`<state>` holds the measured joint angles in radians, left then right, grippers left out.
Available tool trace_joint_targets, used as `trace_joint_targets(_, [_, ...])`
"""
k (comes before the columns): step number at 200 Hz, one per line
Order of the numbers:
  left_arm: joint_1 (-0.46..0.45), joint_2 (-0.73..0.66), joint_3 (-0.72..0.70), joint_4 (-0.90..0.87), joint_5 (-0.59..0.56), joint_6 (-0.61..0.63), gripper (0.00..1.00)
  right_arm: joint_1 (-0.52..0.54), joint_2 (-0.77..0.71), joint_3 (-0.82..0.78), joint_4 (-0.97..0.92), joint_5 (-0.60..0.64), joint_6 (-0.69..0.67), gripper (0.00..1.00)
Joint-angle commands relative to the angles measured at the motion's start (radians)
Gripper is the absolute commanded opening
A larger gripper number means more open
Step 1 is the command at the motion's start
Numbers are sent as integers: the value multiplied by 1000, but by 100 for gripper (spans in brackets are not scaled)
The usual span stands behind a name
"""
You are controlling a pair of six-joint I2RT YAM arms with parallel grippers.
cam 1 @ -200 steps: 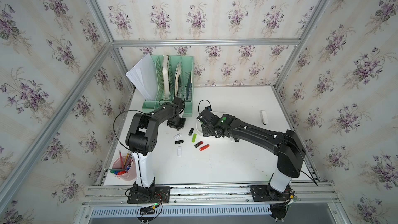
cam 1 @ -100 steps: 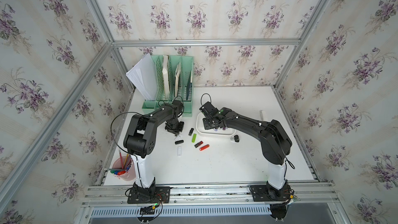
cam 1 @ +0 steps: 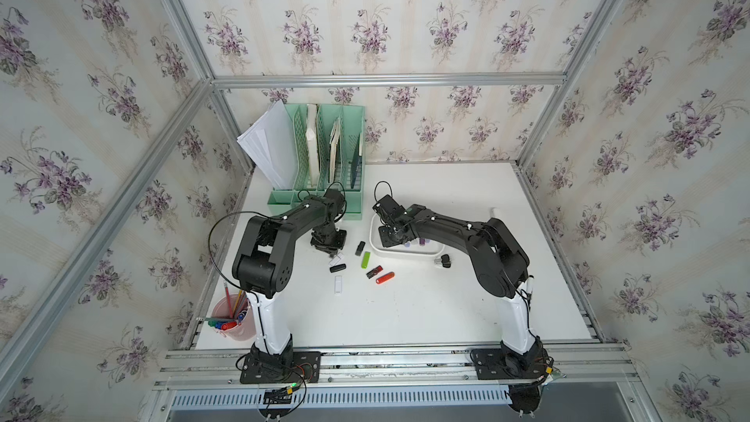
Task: Put the usb flash drive into the storage box
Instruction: Place the USB flash in the storage box.
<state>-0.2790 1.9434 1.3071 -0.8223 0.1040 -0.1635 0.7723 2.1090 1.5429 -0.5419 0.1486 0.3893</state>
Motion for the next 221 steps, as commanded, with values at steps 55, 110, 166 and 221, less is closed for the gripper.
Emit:
trace_joint_targets(55, [0,-8,9,-20,2,-2,23,-55,5,-28,4,37,-24,16])
trace_joint_targets(110, [-3,-26,20,-31,1,-7,23,-73,3,-27,-1,47,-33,25])
trace_joint_targets(166, [-9,-62,49,-67,-2,-7,23,-73,-50,-22,3,59,-27,43])
trace_joint_targets(221, [-74,-123,166,-157,-18,-17,23,-98,-202,-44,-42,130,25,45])
